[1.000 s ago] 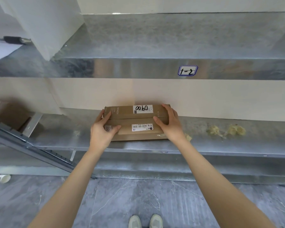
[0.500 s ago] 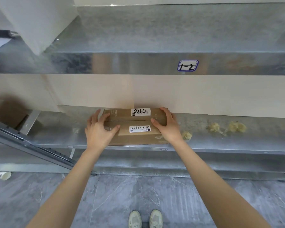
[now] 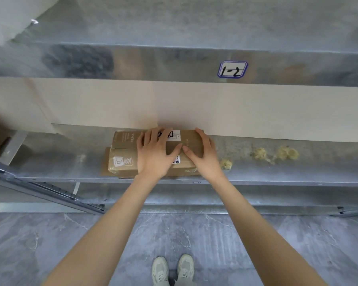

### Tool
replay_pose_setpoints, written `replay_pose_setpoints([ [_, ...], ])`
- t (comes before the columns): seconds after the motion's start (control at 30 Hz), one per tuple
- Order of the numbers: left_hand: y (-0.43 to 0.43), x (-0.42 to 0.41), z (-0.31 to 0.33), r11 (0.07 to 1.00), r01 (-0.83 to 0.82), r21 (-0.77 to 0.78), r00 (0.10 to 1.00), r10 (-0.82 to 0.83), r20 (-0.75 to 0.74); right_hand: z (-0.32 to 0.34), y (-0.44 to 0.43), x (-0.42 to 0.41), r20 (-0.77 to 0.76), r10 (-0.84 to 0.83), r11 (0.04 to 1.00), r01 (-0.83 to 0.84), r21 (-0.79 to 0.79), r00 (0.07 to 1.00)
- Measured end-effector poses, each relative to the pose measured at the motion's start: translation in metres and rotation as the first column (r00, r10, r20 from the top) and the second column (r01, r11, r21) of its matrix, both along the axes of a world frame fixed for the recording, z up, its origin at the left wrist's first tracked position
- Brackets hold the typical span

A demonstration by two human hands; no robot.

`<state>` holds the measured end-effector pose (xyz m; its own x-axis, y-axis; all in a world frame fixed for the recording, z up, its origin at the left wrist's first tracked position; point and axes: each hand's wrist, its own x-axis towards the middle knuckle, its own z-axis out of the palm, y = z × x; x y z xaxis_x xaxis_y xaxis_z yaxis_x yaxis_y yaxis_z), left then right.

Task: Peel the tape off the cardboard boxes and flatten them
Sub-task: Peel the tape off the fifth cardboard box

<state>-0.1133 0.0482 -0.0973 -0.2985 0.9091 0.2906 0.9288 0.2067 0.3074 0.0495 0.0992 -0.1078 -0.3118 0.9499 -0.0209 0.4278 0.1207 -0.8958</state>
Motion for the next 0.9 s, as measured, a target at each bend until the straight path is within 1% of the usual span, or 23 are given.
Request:
replay_pose_setpoints([
  [0.13,0.001,0.006,0.003,0.999,-0.029,0.041,1.0,0.029,-0.007,0.0,0.0,0.008,-0.075,0.015,1.0,-0.017,-0.026,0.997],
  [0.23,-0.002,0.007,0.002,0.995,-0.047,0.084,0.998,0.05,-0.035,0.006,0.008,0.015,-0.135,-0.045,0.993,0.03,-0.115,0.99],
  [0.27,-0.003,0.008,0.001,0.994,-0.048,0.103,0.998,0.052,-0.043,0.009,0.012,0.016,-0.125,-0.07,0.991,0.055,-0.121,0.99],
  [0.33,-0.006,0.01,-0.001,0.989,-0.049,0.143,0.997,0.057,-0.055,0.012,0.019,0.017,-0.064,-0.087,0.993,0.082,-0.082,0.994],
  [0.4,-0.009,0.011,-0.004,0.984,-0.053,0.172,0.996,0.064,-0.063,0.012,0.024,0.017,-0.035,-0.076,0.995,0.073,-0.075,0.997],
  [0.5,-0.011,0.012,-0.005,0.983,-0.056,0.175,0.995,0.068,-0.067,0.014,0.028,0.015,-0.002,-0.051,0.994,0.05,-0.101,0.999],
  [0.7,-0.011,0.012,-0.004,0.983,-0.056,0.175,0.996,0.068,-0.065,0.018,0.032,0.013,-0.024,0.007,0.996,-0.009,-0.093,1.0],
  [0.9,-0.013,0.013,-0.005,0.982,-0.048,0.183,0.997,0.059,-0.057,0.02,0.029,0.008,-0.059,-0.022,0.997,0.018,-0.071,0.998],
])
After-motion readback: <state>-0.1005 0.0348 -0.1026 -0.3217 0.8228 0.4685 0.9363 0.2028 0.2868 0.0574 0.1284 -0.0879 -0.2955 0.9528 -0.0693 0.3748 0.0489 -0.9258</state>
